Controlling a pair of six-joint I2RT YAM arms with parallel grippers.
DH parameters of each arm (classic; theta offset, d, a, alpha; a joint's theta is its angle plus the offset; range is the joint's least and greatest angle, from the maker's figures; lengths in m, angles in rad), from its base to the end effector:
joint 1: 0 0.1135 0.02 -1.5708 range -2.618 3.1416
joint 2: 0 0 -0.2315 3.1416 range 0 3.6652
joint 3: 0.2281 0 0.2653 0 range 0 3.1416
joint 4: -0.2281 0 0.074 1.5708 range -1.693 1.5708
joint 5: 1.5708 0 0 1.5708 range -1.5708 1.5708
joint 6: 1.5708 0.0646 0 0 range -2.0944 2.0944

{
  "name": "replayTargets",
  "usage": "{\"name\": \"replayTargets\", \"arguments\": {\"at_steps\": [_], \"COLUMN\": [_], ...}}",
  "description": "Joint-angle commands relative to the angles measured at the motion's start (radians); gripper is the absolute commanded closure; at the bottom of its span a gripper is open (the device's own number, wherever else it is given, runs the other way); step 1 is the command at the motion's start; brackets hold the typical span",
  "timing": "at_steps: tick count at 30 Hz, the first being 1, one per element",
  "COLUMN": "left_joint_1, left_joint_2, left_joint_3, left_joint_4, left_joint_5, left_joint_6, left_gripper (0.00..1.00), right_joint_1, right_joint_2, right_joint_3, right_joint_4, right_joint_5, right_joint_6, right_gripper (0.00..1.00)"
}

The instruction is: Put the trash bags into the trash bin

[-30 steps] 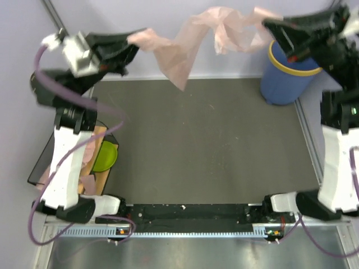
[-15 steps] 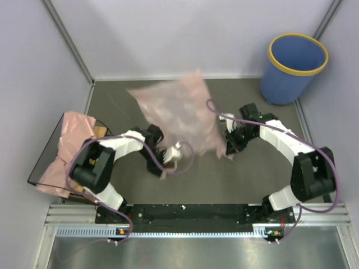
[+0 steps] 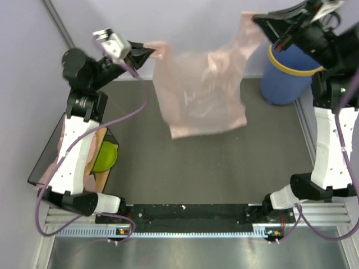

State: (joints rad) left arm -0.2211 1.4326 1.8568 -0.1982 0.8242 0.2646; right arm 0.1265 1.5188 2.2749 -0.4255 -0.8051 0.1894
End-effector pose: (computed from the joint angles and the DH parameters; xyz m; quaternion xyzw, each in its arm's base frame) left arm 0.2958 -0.1151 0.5302 0.4414 0.4786 -0.2338 0.7221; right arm 0.2591 0.0799 0.6042 -0.3019 0.5444 0.3426 0.7036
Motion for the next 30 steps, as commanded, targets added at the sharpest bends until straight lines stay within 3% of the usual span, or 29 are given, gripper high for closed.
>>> {"name": "replayTargets", "arguments": {"at_steps": [1, 2, 3, 4, 5, 6, 7, 9, 10, 11, 12, 13, 15, 17, 18, 19, 20, 21, 22, 23, 24, 25, 26, 27, 28, 29, 30], "left_joint_1": [-0.089, -0.095, -0.133, -0.164, -0.194, -0.255, -0.283, -0.343, -0.348, -0.350, -0.357, -0.357, -0.337, -0.318, -0.266, -0.230, -0.192, -0.093, -0.042, 0.021, 0.038, 0.045, 0.034, 0.020, -0.004, -0.039, -0.064], "left_joint_2": [-0.199, -0.227, -0.295, -0.328, -0.352, -0.368, -0.350, -0.220, -0.160, -0.106, -0.010, 0.012, -0.020, -0.031, 0.004, 0.038, 0.081, 0.148, 0.160, 0.146, 0.049, -0.024, -0.161, -0.207, -0.239, -0.294, -0.323], "left_joint_3": [-0.099, -0.110, -0.151, -0.257, -0.305, -0.347, -0.416, -0.508, -0.580, -0.622, -0.643, -0.662, -0.613, -0.381, -0.260, 0.019, 0.171, 0.294, 0.414, 0.403, 0.339, 0.091, -0.042, -0.129, -0.157, -0.177, -0.220], "left_joint_4": [0.730, 0.692, 0.645, 0.435, 0.273, 0.046, -0.330, -0.646, -0.778, -0.989, -1.094, -1.139, -1.146, -1.103, -1.039, -0.981, -0.887, -0.601, -0.387, -0.184, 0.020, 0.529, 0.735, 0.841, 0.659, 0.513, 0.390], "left_joint_5": [-0.028, 0.019, 0.076, 0.102, 0.125, 0.072, 0.014, -0.106, -0.159, -0.177, -0.191, -0.206, -0.224, -0.182, -0.140, -0.094, -0.024, -0.001, 0.013, 0.004, -0.040, -0.080, -0.117, -0.073, -0.007, 0.060, 0.131], "left_joint_6": [-0.310, -0.279, -0.240, -0.094, 0.021, 0.135, 0.338, 0.482, 0.616, 0.652, 0.721, 0.757, 0.769, 0.737, 0.719, 0.564, 0.453, 0.291, -0.065, -0.217, -0.329, -0.484, -0.516, -0.528, -0.448, -0.411, -0.348], "left_gripper": [1.00, 1.00, 1.00, 1.00, 1.00, 1.00, 1.00, 1.00, 1.00, 1.00, 1.00, 1.00, 1.00, 1.00, 1.00, 1.00, 1.00, 1.00, 1.00, 1.00, 1.00, 1.00, 1.00, 1.00, 1.00, 1.00, 1.00], "right_joint_1": [0.033, 0.073, 0.119, 0.216, 0.226, 0.226, 0.225, 0.228, 0.225, 0.220, 0.220, 0.220, 0.219, 0.216, 0.193, 0.171, 0.145, 0.084, 0.050, 0.009, -0.022, -0.051, -0.051, -0.038, 0.025, 0.069, 0.138], "right_joint_2": [-0.171, -0.245, -0.387, -0.434, -0.472, -0.491, -0.502, -0.461, -0.383, -0.344, -0.313, -0.306, -0.316, -0.266, -0.226, -0.165, -0.102, 0.037, 0.099, 0.147, 0.174, 0.150, 0.095, 0.030, -0.161, -0.248, -0.320], "right_joint_3": [-0.146, -0.241, -0.422, -0.504, -0.591, -0.764, -0.863, -1.080, -1.126, -1.135, -1.135, -1.126, -0.995, -0.823, -0.588, -0.449, -0.296, 0.012, 0.166, 0.290, 0.392, 0.376, 0.326, 0.084, -0.098, -0.268, -0.540], "right_joint_4": [0.572, 0.589, 0.526, 0.439, 0.265, 0.155, 0.042, -0.252, -0.328, -0.428, -0.567, -0.596, -0.628, -0.589, -0.560, -0.461, -0.408, -0.339, -0.281, -0.093, 0.024, 0.121, 0.249, 0.316, 0.396, 0.410, 0.213], "right_joint_5": [-0.043, -0.034, -0.008, 0.026, 0.043, 0.034, 0.061, 0.190, 0.210, 0.173, 0.099, 0.061, -0.052, -0.106, -0.117, -0.111, -0.091, -0.019, 0.007, 0.003, -0.026, -0.029, -0.032, -0.080, -0.097, -0.097, -0.035], "right_joint_6": [0.351, 0.305, 0.100, 0.000, -0.051, -0.133, -0.184, -0.385, -0.398, -0.445, -0.482, -0.482, -0.496, -0.469, -0.400, -0.342, -0.282, -0.119, -0.031, 0.072, 0.282, 0.362, 0.402, 0.436, 0.444, 0.411, 0.218], "right_gripper": [1.00, 1.00, 1.00, 1.00, 1.00, 1.00, 1.00, 1.00, 1.00, 1.00, 1.00, 1.00, 1.00, 1.00, 1.00, 1.00, 1.00, 1.00, 1.00, 1.00, 1.00, 1.00, 1.00, 1.00, 1.00, 1.00, 1.00]}}
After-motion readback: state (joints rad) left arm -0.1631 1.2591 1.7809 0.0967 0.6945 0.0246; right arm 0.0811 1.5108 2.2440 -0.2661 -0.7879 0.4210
